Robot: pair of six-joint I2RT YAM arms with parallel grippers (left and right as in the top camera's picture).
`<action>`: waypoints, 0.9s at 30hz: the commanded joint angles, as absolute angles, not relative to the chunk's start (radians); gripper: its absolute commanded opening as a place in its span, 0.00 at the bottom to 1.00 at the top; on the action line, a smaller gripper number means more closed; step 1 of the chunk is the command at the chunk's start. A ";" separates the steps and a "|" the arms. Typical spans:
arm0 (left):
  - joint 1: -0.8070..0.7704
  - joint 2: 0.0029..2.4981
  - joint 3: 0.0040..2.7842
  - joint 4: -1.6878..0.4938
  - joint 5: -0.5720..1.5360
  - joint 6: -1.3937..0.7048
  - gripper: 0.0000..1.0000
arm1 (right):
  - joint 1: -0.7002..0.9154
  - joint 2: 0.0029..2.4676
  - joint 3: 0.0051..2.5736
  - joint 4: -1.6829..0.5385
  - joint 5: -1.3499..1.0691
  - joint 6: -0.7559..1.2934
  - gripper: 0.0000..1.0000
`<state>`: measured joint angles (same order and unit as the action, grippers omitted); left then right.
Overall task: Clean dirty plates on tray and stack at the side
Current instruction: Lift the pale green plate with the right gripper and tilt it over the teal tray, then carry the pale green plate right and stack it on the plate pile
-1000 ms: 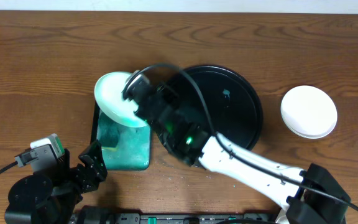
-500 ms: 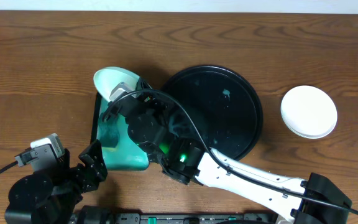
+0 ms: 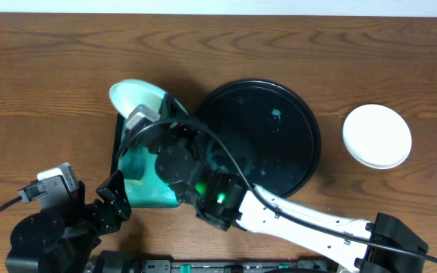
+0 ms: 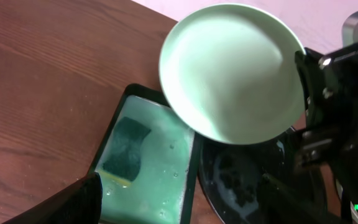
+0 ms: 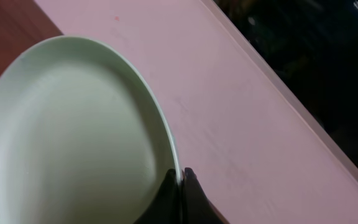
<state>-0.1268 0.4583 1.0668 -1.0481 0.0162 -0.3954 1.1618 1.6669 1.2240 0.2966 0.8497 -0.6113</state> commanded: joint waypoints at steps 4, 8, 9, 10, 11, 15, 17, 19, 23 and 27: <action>-0.123 0.463 1.061 -1.041 0.007 -0.393 0.80 | 1.172 1.640 1.234 0.303 0.864 -0.646 0.01; -0.123 0.463 1.061 -1.035 0.007 -0.393 0.80 | 1.166 1.640 1.234 0.303 0.863 -0.645 0.01; -0.123 0.463 1.061 -1.034 0.007 -0.393 0.80 | 1.162 1.640 1.234 0.303 0.863 -0.644 0.01; -0.123 0.463 1.061 -1.034 0.007 -0.393 0.80 | 1.159 1.640 1.234 0.303 0.863 -0.644 0.01; -0.123 0.463 1.061 -1.034 0.007 -0.393 0.80 | 1.155 1.640 1.234 0.302 0.863 -0.641 0.01; -0.123 0.463 1.061 -1.032 0.007 -0.393 0.80 | 1.104 1.640 1.234 0.250 0.863 -0.468 0.01; -0.123 0.463 1.061 -1.031 0.007 -0.393 0.80 | 1.050 1.640 1.234 0.163 0.852 -0.254 0.01; -0.123 0.463 1.061 -1.031 0.007 -0.393 0.80 | 0.976 1.640 1.234 0.024 0.730 0.000 0.01; -0.123 0.463 1.061 -1.015 0.007 -0.393 0.80 | 0.784 1.640 1.234 -0.175 0.205 0.311 0.01; -0.123 0.463 1.061 -1.000 0.007 -0.393 0.80 | 0.577 1.599 1.234 -0.286 -0.149 0.393 0.01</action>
<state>-0.1268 0.4591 1.0664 -1.0061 0.0162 -0.3954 0.6884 1.6627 1.2263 -0.2470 0.2428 0.1768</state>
